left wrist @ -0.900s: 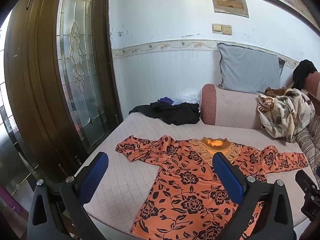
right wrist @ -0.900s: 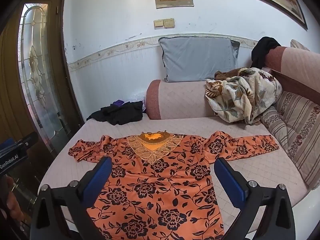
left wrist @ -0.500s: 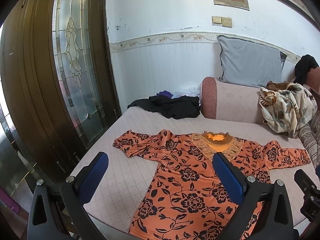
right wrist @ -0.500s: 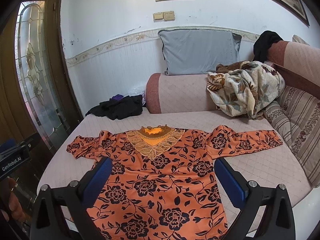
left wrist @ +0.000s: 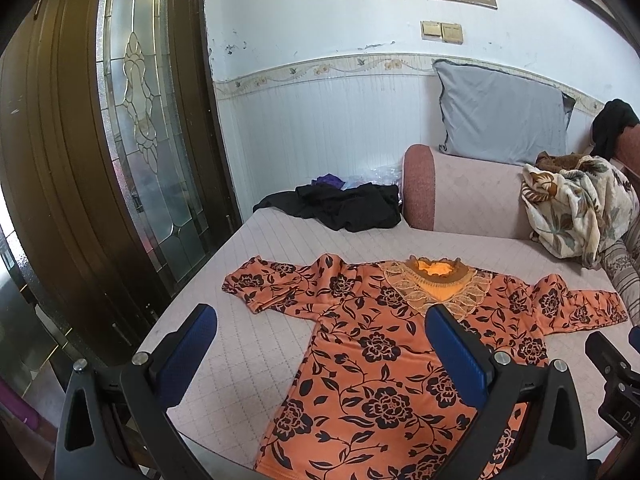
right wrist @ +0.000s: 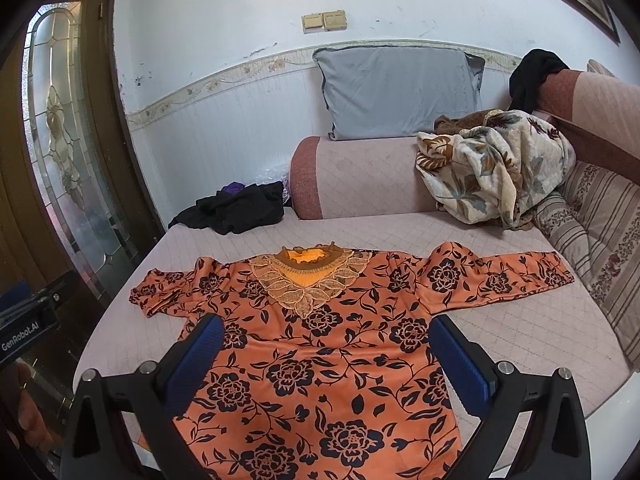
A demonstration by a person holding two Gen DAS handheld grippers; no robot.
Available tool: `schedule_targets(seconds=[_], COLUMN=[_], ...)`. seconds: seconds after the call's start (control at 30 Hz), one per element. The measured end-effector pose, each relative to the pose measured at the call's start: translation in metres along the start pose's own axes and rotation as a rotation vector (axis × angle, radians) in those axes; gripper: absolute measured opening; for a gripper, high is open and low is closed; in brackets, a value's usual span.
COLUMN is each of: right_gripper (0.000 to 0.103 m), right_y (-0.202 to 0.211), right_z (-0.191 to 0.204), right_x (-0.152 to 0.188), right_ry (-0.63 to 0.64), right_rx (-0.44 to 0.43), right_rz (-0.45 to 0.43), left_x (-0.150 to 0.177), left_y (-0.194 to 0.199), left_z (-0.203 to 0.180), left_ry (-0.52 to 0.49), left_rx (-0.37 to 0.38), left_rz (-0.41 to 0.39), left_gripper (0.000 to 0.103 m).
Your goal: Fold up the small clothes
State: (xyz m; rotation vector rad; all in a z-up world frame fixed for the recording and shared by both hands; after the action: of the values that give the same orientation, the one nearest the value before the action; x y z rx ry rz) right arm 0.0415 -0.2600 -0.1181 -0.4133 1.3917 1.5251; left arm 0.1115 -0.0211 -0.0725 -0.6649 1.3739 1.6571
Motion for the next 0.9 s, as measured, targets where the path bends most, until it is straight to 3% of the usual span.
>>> schedule_targets(seconds=[0.33, 0.6, 0.73, 0.9], right_gripper=[0.103, 0.103, 0.103, 0.103], right_y=[-0.038, -0.084, -0.121, -0.177], right_z=[-0.008, -0.041, -0.081, -0.179], right_x=[-0.009, -0.018, -0.024, -0.026], right_ry=[-0.035, -0.124, -0.215, -0.360], right_rx=[-0.001, 0.031, 0.037, 0.075], right_rz=[0.030, 0.046, 0.048, 0.081], left_x=[-0.005, -0.004, 0.007, 0.066], left_y=[-0.034, -0.088, -0.138, -0.224], left_z=[-0.018, -0.050, -0.079, -0.126], left_ry=[-0.035, -0.060, -0.055, -0.087], left_rx=[-0.002, 0.013, 0.044, 0.094], left_rz=[0.044, 0.098, 0.134, 0.317], left_gripper=[0.103, 0.103, 0.103, 0.103])
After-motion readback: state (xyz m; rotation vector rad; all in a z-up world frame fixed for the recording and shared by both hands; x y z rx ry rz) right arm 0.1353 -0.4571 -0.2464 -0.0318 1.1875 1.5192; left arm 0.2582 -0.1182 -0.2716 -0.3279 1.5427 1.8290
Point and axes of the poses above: each gripper's, at about its wrist camera, not at the fingertips, and y roughly against the way its jaws point, z to its left, x to its underside, the point moved 8 cm from there along -y, roughly the way its jaws point, and after that the axes turned 10 degrees about -y, right-handed, at the moved point
